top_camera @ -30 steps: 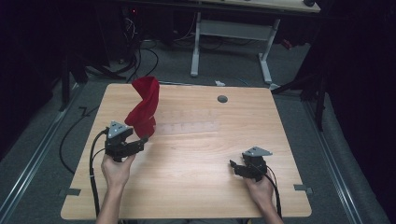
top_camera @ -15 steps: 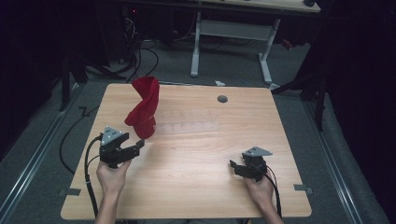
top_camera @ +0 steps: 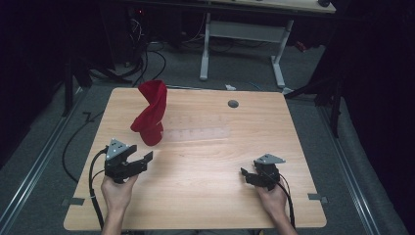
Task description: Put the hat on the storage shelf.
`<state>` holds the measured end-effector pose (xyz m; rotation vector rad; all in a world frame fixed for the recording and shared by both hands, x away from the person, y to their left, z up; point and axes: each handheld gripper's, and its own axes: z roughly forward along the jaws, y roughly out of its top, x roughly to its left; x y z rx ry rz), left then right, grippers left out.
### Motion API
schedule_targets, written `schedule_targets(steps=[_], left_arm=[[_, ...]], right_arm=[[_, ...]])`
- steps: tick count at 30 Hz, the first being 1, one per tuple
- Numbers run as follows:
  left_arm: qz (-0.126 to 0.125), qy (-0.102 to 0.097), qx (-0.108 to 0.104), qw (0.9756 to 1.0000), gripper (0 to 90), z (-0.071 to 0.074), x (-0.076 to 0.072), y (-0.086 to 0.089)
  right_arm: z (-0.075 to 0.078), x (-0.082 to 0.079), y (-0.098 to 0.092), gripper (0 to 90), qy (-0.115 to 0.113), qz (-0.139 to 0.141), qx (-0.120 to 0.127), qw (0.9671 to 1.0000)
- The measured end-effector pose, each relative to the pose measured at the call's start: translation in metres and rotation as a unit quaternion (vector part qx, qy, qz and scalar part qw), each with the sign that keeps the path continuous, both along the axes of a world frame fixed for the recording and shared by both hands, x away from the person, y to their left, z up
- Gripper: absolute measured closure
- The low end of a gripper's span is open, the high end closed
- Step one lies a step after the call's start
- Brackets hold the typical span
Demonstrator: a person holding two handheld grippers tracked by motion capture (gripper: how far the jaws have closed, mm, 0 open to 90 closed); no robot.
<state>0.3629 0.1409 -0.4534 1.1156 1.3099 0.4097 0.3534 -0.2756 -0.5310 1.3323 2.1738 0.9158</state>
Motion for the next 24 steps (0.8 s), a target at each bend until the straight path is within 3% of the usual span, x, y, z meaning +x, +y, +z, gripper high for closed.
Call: schedule_targets(steps=[24], left_arm=[[-0.019, 0.011, 0.0, 0.9998, 31.0, -0.011, -0.016, -0.012]], right_arm=[[0.0, 0.0, 0.0, 35.3, 0.0, 0.0, 0.0, 1.0]])
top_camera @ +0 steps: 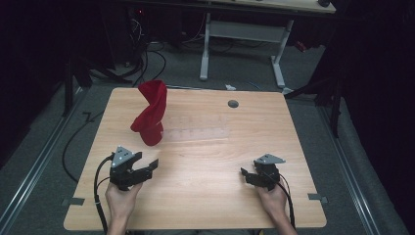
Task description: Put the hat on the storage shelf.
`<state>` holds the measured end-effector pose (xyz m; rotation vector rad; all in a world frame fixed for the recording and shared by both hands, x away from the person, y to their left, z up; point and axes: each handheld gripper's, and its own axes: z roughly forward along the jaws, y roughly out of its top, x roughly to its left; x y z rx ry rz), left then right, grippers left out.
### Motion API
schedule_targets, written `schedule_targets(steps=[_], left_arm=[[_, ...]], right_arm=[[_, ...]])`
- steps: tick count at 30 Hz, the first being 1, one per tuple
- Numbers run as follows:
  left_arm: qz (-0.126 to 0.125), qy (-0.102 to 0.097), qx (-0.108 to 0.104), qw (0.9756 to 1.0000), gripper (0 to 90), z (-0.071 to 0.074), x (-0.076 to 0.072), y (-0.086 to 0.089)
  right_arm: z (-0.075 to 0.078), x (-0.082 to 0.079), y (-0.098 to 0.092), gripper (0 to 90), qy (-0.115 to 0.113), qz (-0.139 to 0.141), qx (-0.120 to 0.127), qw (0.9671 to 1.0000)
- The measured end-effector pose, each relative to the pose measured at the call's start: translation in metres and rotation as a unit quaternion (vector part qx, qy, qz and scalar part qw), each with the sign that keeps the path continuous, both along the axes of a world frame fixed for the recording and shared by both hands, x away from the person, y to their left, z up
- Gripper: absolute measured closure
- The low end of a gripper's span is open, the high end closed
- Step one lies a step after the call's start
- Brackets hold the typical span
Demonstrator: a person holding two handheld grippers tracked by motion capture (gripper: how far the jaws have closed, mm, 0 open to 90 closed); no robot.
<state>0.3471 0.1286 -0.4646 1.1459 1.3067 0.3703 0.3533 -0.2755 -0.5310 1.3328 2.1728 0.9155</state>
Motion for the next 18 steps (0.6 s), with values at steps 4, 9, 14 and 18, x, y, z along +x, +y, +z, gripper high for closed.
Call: schedule_targets(steps=[4, 9, 14, 18], left_arm=[[-0.001, 0.001, -0.005, 1.0, 31.0, -0.001, -0.002, -0.001], [-0.004, 0.001, -0.005, 1.0, 30.9, -0.003, -0.004, -0.004], [-0.008, 0.004, -0.006, 0.9999, 30.8, -0.006, -0.005, -0.008], [-0.012, 0.006, -0.007, 0.9999, 30.8, -0.009, -0.006, -0.01]], right_arm=[[0.0, 0.0, 0.0, 35.3, 0.0, 0.0, 0.0, 1.0], [0.0, 0.0, 0.0, 35.3, 0.0, 0.0, 0.0, 1.0], [0.0, 0.0, 0.0, 35.3, -0.001, 0.001, -0.001, 1.0], [0.0, 0.0, 0.0, 35.3, -0.001, 0.001, -0.001, 1.0]])
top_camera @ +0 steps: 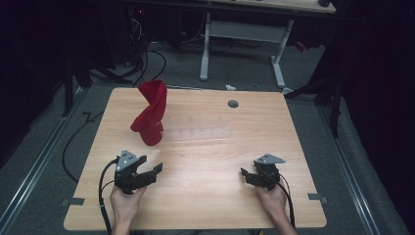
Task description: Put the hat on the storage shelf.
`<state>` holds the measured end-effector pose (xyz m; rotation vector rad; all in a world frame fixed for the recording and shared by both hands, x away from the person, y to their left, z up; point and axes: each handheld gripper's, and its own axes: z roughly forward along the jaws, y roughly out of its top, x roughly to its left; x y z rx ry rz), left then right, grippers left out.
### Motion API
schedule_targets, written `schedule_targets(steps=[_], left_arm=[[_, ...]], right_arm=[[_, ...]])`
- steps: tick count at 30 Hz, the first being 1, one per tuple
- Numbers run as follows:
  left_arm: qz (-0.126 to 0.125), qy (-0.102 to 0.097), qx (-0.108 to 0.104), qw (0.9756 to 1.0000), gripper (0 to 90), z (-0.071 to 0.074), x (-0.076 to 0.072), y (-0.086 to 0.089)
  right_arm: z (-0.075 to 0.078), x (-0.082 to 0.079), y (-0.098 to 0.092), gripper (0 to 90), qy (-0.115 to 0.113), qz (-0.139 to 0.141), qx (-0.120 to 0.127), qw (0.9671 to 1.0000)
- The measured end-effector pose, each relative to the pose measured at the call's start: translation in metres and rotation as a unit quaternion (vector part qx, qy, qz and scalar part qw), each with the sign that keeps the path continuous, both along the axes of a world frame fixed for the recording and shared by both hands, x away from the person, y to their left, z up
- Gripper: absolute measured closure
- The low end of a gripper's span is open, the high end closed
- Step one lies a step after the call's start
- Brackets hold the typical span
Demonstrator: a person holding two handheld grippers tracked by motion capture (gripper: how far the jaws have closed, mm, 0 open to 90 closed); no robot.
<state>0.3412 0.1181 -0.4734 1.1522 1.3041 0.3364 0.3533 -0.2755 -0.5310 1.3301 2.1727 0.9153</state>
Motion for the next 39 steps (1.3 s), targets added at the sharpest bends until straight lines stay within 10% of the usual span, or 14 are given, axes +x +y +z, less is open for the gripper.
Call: schedule_targets(steps=[27, 39], left_arm=[[-0.01, 0.036, 0.002, 0.9993, 30.6, -0.032, 0.005, -0.022], [0.007, 0.05, 0.047, 0.9976, 30.4, -0.055, 0.014, -0.035]], right_arm=[[0.0, 0.0, 0.0, 35.3, 0.0, -0.001, 0.0, 1.0], [0.0, 0.0, 0.0, 35.3, 0.0, -0.001, 0.0, 1.0]])
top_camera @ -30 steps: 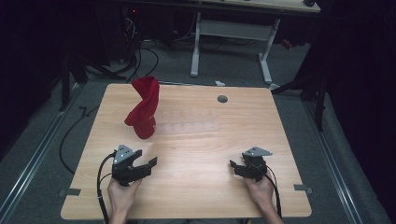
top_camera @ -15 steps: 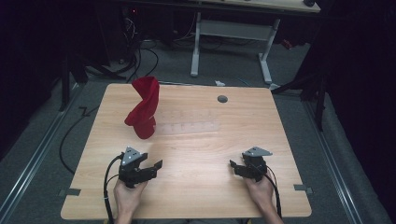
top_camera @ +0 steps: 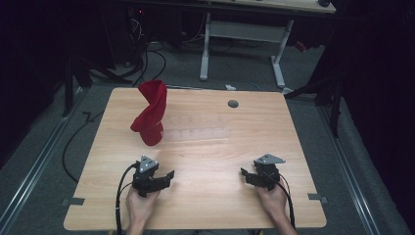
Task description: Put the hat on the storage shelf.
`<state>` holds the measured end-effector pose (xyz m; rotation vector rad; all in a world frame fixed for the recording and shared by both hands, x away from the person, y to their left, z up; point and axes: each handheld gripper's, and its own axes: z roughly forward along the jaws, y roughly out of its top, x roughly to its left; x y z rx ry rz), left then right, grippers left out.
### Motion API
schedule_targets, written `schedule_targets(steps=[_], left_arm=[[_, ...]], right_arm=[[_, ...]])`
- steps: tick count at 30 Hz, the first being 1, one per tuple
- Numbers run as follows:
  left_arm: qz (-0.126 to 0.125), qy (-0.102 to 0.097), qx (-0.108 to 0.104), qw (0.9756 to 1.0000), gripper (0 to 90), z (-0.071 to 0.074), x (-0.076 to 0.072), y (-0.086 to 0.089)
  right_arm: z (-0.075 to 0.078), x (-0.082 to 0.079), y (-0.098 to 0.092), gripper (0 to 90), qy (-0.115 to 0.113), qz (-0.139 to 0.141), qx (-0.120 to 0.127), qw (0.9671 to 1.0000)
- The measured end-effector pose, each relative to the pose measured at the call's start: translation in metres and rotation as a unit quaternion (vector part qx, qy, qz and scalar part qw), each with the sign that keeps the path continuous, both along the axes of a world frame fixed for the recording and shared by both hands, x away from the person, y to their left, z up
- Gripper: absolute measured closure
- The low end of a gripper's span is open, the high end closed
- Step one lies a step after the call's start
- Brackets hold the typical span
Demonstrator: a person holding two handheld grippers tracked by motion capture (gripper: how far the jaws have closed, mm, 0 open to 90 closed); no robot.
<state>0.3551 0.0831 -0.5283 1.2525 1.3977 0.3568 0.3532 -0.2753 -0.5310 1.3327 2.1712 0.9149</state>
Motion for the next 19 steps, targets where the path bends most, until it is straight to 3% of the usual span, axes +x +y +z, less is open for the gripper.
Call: schedule_targets(steps=[2, 9, 11, 19], left_arm=[[0.007, 0.003, 0.006, 1.0, 30.4, -0.004, 0.002, -0.001], [0.023, -0.002, 0.066, 0.9976, 30.2, -0.017, 0.006, -0.009], [0.023, -0.005, 0.075, 0.9969, 29.9, -0.018, 0.006, -0.011], [0.017, 0.0, 0.076, 0.997, 24.5, -0.018, 0.005, -0.012]], right_arm=[[0.0, 0.0, 0.0, 35.3, 0.0, 0.001, 0.0, 1.0], [0.0, 0.0, 0.0, 35.3, 0.0, 0.001, 0.0, 1.0], [0.0, 0.0, 0.0, 35.3, 0.0, 0.0, 0.0, 1.0], [0.0, 0.0, 0.0, 35.3, 0.0, 0.0, 0.0, 1.0]])
